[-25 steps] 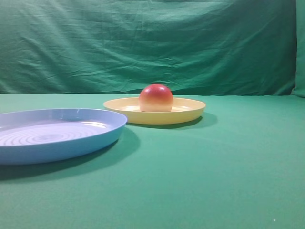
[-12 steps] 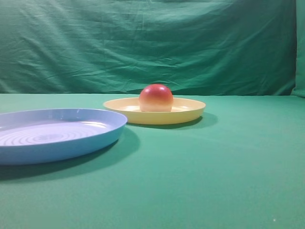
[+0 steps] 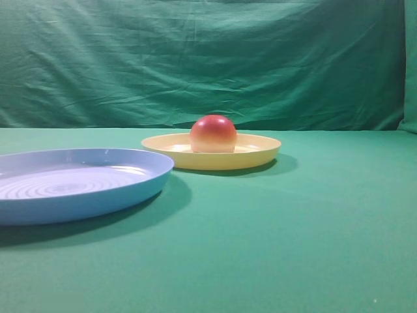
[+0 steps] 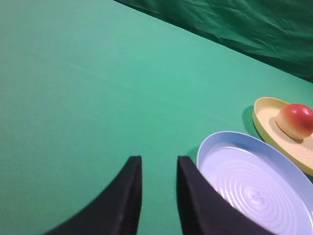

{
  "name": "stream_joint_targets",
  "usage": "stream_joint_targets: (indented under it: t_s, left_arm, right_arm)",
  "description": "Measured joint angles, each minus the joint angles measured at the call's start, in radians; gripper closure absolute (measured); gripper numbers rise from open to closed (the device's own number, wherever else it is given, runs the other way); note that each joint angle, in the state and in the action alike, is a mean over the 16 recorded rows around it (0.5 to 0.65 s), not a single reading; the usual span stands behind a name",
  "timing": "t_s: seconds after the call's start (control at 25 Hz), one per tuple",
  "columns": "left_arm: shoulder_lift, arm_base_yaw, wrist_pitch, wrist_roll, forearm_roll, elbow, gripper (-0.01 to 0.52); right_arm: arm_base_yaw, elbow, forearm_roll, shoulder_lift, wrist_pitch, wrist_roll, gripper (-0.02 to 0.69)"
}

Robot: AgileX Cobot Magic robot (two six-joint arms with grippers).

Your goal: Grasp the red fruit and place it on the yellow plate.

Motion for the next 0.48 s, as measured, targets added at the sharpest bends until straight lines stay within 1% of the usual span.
stream_joint_targets:
  t_s: [0.48]
  left_arm:
    - [0.000, 0.000, 0.000, 0.000, 0.000, 0.000, 0.357]
  right_arm:
    - [0.000, 0.000, 0.000, 0.000, 0.000, -0.002, 0.665]
